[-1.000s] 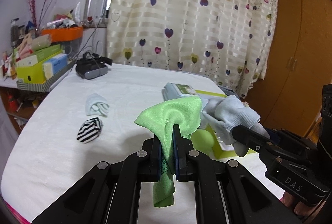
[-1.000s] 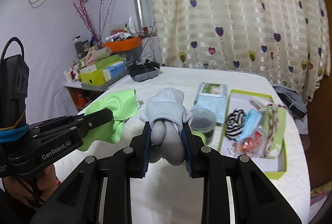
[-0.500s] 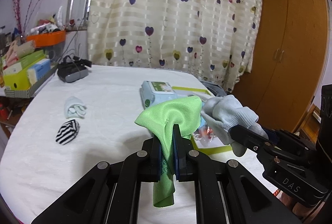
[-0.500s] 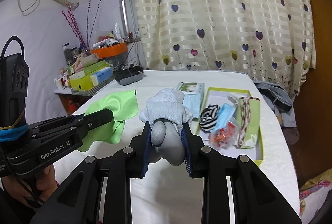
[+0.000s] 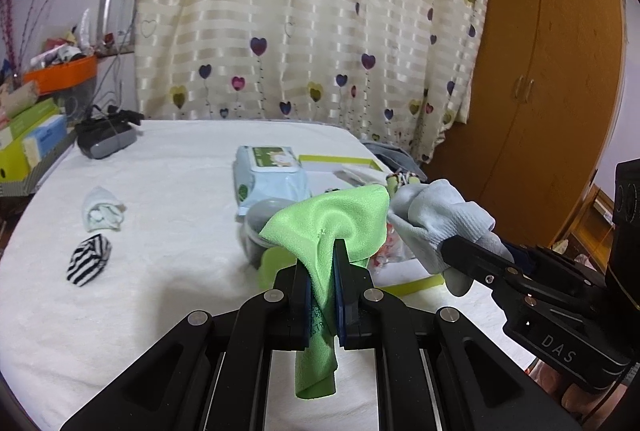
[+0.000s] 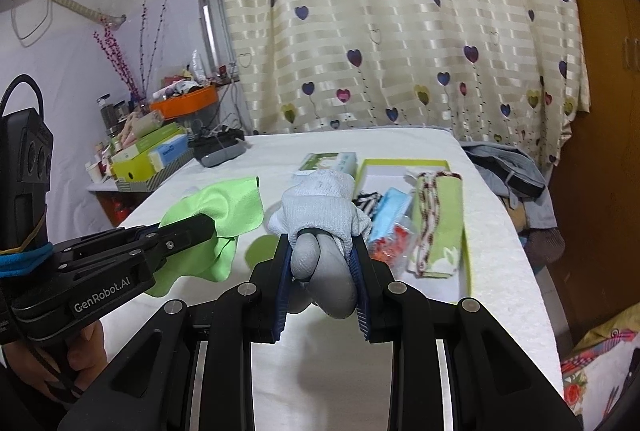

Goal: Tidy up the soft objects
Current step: 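Lift the green cloth and grey sock and carry them toward the white box, then lower the green cloth with the left tool while the right tool lowers the grey sock into the box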

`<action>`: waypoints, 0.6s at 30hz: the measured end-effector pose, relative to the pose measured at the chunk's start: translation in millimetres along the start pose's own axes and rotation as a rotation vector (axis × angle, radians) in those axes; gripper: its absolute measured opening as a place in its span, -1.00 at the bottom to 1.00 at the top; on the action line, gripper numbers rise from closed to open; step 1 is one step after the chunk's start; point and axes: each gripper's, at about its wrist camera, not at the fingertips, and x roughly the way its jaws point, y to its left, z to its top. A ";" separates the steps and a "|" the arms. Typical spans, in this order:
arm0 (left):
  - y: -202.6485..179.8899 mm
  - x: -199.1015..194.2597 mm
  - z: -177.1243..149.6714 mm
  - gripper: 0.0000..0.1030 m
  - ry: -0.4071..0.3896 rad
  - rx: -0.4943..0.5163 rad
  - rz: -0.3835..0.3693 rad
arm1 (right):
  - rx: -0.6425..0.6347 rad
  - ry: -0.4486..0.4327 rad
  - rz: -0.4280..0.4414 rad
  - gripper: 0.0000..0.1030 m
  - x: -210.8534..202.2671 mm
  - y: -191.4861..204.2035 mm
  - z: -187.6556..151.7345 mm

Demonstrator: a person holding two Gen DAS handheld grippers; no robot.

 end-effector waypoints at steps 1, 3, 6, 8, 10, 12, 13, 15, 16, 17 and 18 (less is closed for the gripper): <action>-1.5 2.7 0.0 -0.84 0.004 0.002 -0.003 | 0.006 0.002 -0.005 -0.45 0.4 -4.1 -0.3; -5.8 9.7 0.7 -0.84 0.015 0.006 -0.011 | 0.018 0.006 -0.015 -0.45 2.0 -11.5 0.2; -11.4 17.8 2.6 -0.84 0.025 0.013 -0.021 | 0.033 0.012 -0.029 -0.45 4.6 -21.0 1.2; -13.6 21.7 3.7 -0.84 0.029 0.014 -0.027 | 0.039 0.017 -0.036 -0.45 6.5 -25.4 1.9; -16.5 26.3 5.3 -0.84 0.033 0.016 -0.034 | 0.043 0.020 -0.042 -0.45 7.5 -29.4 2.6; -20.5 31.2 6.1 -0.84 0.040 0.020 -0.040 | 0.046 0.023 -0.049 -0.45 8.6 -32.8 3.0; -21.8 33.0 6.4 -0.84 0.044 0.022 -0.042 | 0.048 0.024 -0.051 -0.45 8.8 -34.5 2.8; -25.8 37.9 6.4 -0.84 0.053 0.028 -0.049 | 0.056 0.029 -0.056 -0.45 10.6 -39.1 2.2; -27.2 39.3 6.3 -0.84 0.056 0.030 -0.050 | 0.062 0.032 -0.059 -0.45 11.4 -41.6 1.6; -28.8 41.2 6.3 -0.84 0.059 0.031 -0.052 | 0.064 0.035 -0.061 -0.45 12.1 -43.2 1.3; -30.4 42.9 6.3 -0.84 0.062 0.032 -0.054 | 0.067 0.037 -0.063 -0.45 12.9 -45.4 1.2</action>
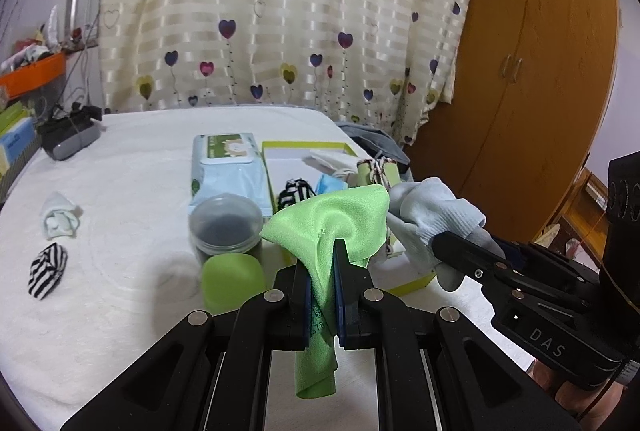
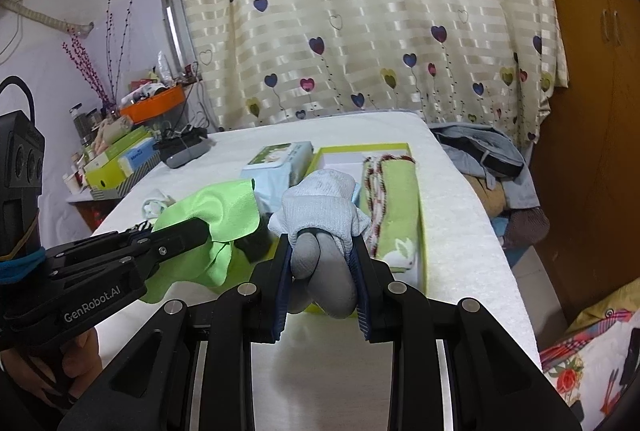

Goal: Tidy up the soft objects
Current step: 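Lower the green cloth with the left tool while the right tool lowers the grey sock into the box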

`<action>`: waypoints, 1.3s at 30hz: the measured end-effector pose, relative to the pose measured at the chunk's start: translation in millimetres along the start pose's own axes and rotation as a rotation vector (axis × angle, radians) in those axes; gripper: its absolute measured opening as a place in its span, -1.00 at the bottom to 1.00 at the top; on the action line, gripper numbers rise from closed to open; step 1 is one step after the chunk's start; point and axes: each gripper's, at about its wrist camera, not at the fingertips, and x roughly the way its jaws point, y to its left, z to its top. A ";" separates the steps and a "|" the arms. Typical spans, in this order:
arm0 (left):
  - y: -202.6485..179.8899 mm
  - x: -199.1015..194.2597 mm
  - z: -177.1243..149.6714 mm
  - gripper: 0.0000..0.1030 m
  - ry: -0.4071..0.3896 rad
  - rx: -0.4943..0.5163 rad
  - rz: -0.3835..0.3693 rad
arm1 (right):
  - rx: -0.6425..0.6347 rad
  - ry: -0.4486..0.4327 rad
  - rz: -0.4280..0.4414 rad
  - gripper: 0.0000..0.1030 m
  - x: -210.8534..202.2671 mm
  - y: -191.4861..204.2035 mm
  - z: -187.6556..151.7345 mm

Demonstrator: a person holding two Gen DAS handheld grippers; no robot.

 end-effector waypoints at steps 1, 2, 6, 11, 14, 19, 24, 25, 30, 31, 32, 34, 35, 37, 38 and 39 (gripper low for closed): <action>-1.5 2.0 0.1 -0.84 0.003 0.001 -0.001 | 0.003 0.002 -0.002 -0.45 0.8 -2.0 -0.4; -2.5 3.6 0.4 -0.84 0.005 0.003 -0.001 | 0.004 0.003 -0.002 -0.45 1.2 -3.4 -0.4; -4.3 9.2 0.9 -0.84 0.018 0.005 -0.001 | 0.010 0.010 -0.001 -0.45 3.9 -7.7 -1.4; -10.3 16.8 2.0 -0.84 0.030 0.013 -0.006 | 0.021 0.020 -0.002 -0.45 7.9 -15.1 -3.1; -13.0 22.0 2.4 -0.84 0.039 0.015 -0.010 | 0.025 0.026 -0.004 -0.45 10.2 -19.0 -3.1; -15.3 30.1 2.0 -0.84 0.053 0.017 -0.014 | 0.033 0.034 -0.009 -0.45 15.6 -24.4 -2.0; -15.5 39.0 2.4 -0.84 0.069 0.015 -0.017 | 0.040 0.048 -0.011 -0.45 22.8 -29.9 -2.3; -15.6 40.4 2.6 -0.84 0.072 0.016 -0.018 | 0.040 0.050 -0.010 -0.45 24.1 -30.6 -2.2; -18.9 50.7 2.0 -0.84 0.095 0.023 -0.029 | 0.044 0.065 -0.011 -0.45 33.0 -32.9 -2.1; -19.3 53.3 1.2 -0.84 0.101 0.024 -0.030 | 0.045 0.071 -0.013 -0.45 35.5 -33.3 -2.2; -19.3 56.1 0.7 -0.84 0.109 0.021 -0.031 | 0.047 0.078 -0.012 -0.45 38.5 -34.5 -2.5; -19.6 62.6 -0.7 -0.84 0.128 0.016 -0.040 | 0.049 0.088 -0.012 -0.45 43.2 -36.1 -3.1; -19.4 65.7 -1.2 -0.84 0.136 0.015 -0.043 | 0.049 0.092 -0.012 -0.45 45.5 -36.2 -3.1; -19.5 70.4 -2.3 -0.84 0.147 0.014 -0.046 | 0.050 0.100 -0.009 -0.45 50.7 -37.5 -3.2; -19.3 73.0 -2.3 -0.84 0.151 0.012 -0.045 | 0.050 0.104 -0.007 -0.45 53.6 -38.1 -2.8; -19.0 75.1 -1.9 -0.84 0.154 0.011 -0.042 | 0.050 0.107 -0.006 -0.45 55.2 -38.6 -2.6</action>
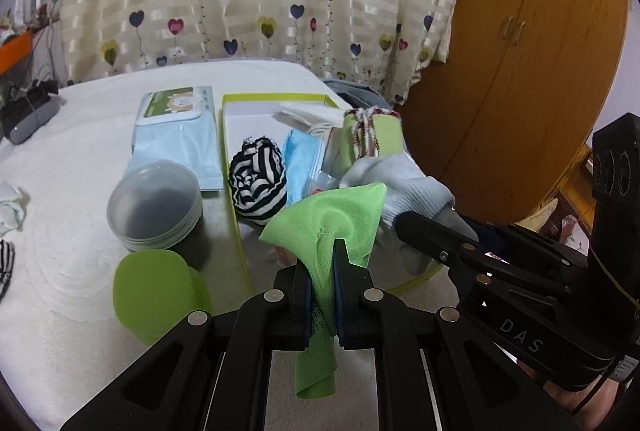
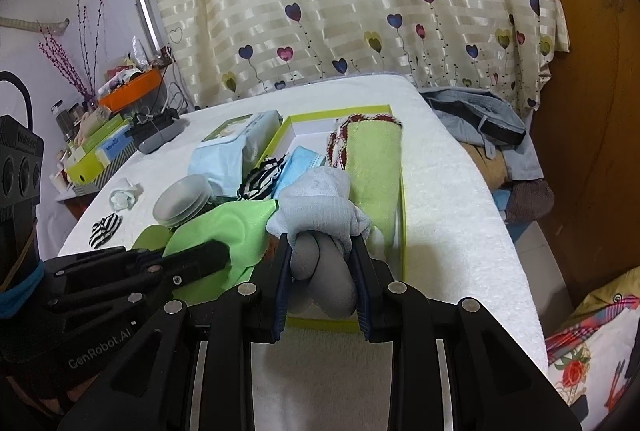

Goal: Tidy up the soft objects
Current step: 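Lower the green cloth with the left tool while the right tool lowers the grey sock into the box, then open both tools to release the green cloth and grey sock into the box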

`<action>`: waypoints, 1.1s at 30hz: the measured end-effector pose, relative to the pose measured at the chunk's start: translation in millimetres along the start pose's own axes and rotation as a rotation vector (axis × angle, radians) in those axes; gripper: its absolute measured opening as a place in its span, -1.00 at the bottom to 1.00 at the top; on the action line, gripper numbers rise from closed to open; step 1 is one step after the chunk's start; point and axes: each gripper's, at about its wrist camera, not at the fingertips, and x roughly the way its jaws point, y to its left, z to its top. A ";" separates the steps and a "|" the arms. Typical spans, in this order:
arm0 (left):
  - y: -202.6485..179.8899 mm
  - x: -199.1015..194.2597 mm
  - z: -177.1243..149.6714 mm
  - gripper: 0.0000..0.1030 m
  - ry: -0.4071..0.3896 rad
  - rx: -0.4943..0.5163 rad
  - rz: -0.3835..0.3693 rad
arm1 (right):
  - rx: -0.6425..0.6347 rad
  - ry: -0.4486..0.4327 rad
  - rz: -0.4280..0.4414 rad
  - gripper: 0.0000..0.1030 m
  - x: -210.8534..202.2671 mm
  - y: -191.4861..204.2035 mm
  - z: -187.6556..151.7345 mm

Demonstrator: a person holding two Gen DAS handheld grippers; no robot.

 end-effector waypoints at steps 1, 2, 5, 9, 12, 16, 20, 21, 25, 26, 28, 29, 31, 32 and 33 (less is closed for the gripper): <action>0.2 1.5 0.1 -0.84 0.002 -0.001 0.002 | 0.000 0.004 0.001 -0.45 2.5 -0.8 0.8; 0.5 3.8 0.7 -0.84 0.005 -0.003 0.004 | 0.000 0.007 0.002 -0.45 4.2 -1.2 0.5; 0.4 9.9 3.0 -0.84 0.016 -0.005 0.005 | 0.000 0.015 0.007 -0.45 11.2 -4.5 4.2; -0.4 17.2 5.6 -0.84 0.027 -0.009 0.004 | 0.001 0.027 0.010 -0.45 19.8 -7.5 8.5; -0.5 23.8 7.0 -0.84 0.040 -0.017 0.001 | 0.002 0.035 0.012 -0.45 25.7 -10.6 11.4; -1.7 27.8 9.9 -0.83 0.040 -0.015 -0.002 | 0.002 0.044 0.016 -0.45 33.8 -12.4 16.2; -0.5 29.9 12.3 -0.72 0.038 -0.022 -0.005 | 0.005 0.046 0.023 -0.45 39.5 -14.2 22.4; 0.8 30.4 13.3 -0.65 0.039 -0.024 -0.006 | 0.010 0.047 0.027 -0.45 40.9 -15.1 24.0; 3.6 29.5 13.7 -0.51 0.041 -0.034 -0.016 | 0.001 0.044 0.035 -0.44 39.3 -13.0 25.7; 3.4 27.7 13.4 -0.50 0.038 -0.033 -0.019 | -0.003 0.042 0.032 -0.43 38.0 -11.7 25.3; 2.6 24.2 12.9 -0.45 0.030 -0.029 -0.023 | -0.010 0.030 0.017 -0.33 32.4 -10.3 24.1; 1.7 21.5 12.4 -0.43 0.025 -0.027 -0.028 | -0.011 0.025 0.010 -0.30 29.7 -10.1 23.5; 1.7 18.3 11.5 -0.35 0.020 -0.028 -0.036 | -0.007 0.014 0.001 -0.23 23.4 -11.2 22.1; 1.3 16.1 10.8 -0.35 0.016 -0.028 -0.040 | -0.005 0.010 -0.001 -0.22 20.2 -11.7 21.0; 0.8 13.3 9.8 -0.35 0.013 -0.026 -0.041 | -0.003 0.007 -0.002 -0.22 18.1 -11.9 20.4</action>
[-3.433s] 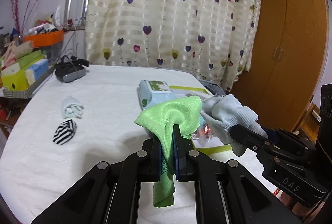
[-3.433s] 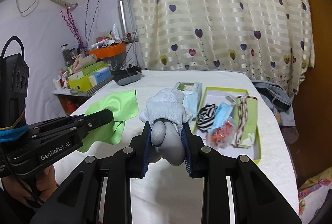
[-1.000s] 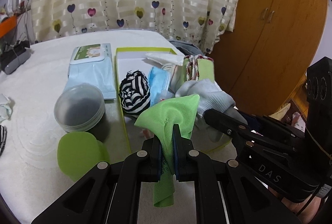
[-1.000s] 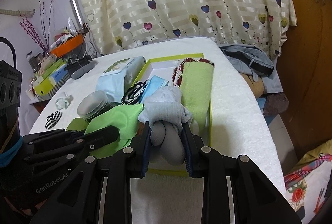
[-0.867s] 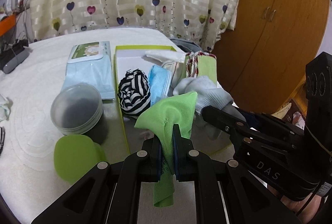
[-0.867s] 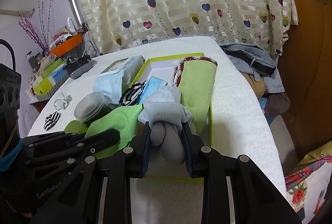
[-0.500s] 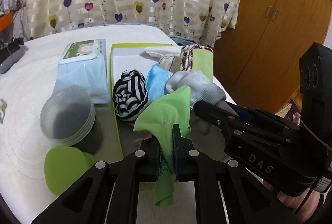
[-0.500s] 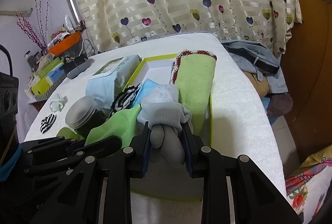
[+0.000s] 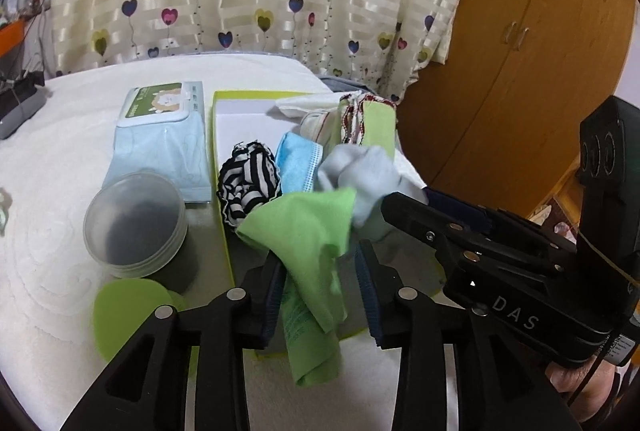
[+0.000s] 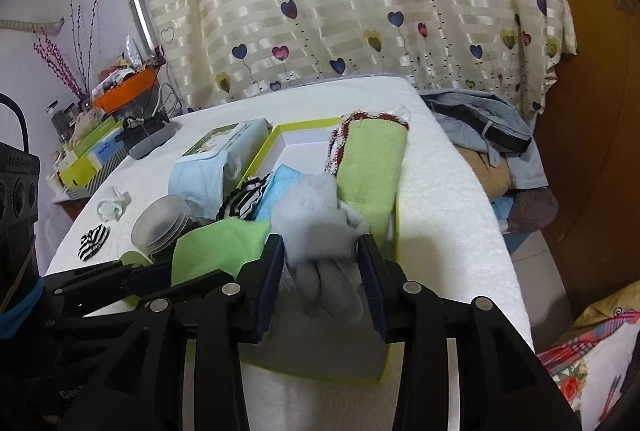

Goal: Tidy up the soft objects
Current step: 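Open both tools to release the green cloth and grey sock into the box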

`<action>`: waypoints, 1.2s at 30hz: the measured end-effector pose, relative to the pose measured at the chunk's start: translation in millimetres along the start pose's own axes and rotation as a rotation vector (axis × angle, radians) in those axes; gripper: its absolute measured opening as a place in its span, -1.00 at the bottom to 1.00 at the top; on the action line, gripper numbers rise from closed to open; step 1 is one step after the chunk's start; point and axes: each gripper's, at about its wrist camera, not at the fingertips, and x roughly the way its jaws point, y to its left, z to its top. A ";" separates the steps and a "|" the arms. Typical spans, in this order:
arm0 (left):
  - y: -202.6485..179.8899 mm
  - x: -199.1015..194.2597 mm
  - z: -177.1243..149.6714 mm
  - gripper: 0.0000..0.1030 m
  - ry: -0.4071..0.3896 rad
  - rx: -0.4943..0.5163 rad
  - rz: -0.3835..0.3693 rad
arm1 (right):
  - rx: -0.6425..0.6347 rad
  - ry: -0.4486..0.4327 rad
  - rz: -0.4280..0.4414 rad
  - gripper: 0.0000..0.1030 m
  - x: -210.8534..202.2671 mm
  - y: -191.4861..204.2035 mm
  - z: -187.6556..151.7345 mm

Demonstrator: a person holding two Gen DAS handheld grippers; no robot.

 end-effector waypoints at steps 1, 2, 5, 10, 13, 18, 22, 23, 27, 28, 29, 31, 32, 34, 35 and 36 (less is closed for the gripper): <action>-0.3 -1.8 -0.9 -0.35 -0.003 0.001 0.000 | 0.001 -0.003 0.000 -0.22 -2.6 0.0 -1.4; 0.1 -3.5 -1.8 -0.34 -0.005 0.000 0.000 | 0.002 -0.005 -0.002 -0.22 -4.7 -0.3 -2.8; 1.5 -8.6 -4.3 -0.34 -0.010 -0.004 0.004 | 0.008 -0.005 -0.013 -0.22 -9.5 0.0 -7.4; 3.7 -18.7 -7.8 -0.34 -0.027 0.000 0.015 | 0.026 -0.007 0.003 -0.24 -15.2 -2.2 -13.6; 5.9 -22.5 -7.9 -0.34 -0.036 -0.003 0.019 | -0.003 0.016 0.003 -0.53 -10.0 4.2 -16.7; 7.0 -23.4 -8.7 -0.34 -0.041 -0.005 0.023 | -0.022 0.054 -0.011 -0.57 6.6 8.8 -18.6; 9.3 -21.7 -7.6 -0.34 -0.042 -0.011 0.026 | -0.016 0.060 -0.020 -0.57 18.4 6.3 -11.8; 9.4 -21.6 -6.9 -0.34 -0.043 -0.011 0.026 | -0.016 0.062 -0.023 -0.57 22.0 5.9 -9.9; 10.3 -21.0 -6.2 -0.34 -0.042 -0.009 0.028 | -0.014 0.059 -0.019 -0.57 29.1 5.0 -5.2; 10.2 -21.1 -6.1 -0.34 -0.042 -0.010 0.027 | -0.012 0.058 -0.017 -0.57 29.2 5.3 -5.0; 10.2 -21.3 -6.0 -0.34 -0.043 -0.010 0.026 | -0.010 0.057 -0.016 -0.57 29.2 4.9 -4.2; 10.4 -21.6 -5.2 -0.34 -0.048 -0.008 0.029 | -0.002 0.056 -0.014 -0.57 27.7 4.2 -2.6; 11.4 -22.0 -4.0 -0.34 -0.050 -0.007 0.030 | 0.002 0.054 -0.016 -0.57 25.5 4.2 -2.5; 12.0 -24.7 -2.9 -0.35 -0.057 -0.003 0.032 | 0.002 0.048 -0.022 -0.57 20.7 5.4 -2.3; 12.1 -27.6 -2.5 -0.34 -0.065 0.000 0.033 | -0.001 0.043 -0.023 -0.57 17.4 6.8 -2.5; 12.3 -29.9 -2.3 -0.34 -0.070 0.001 0.032 | -0.007 0.037 -0.024 -0.57 13.5 8.7 -2.5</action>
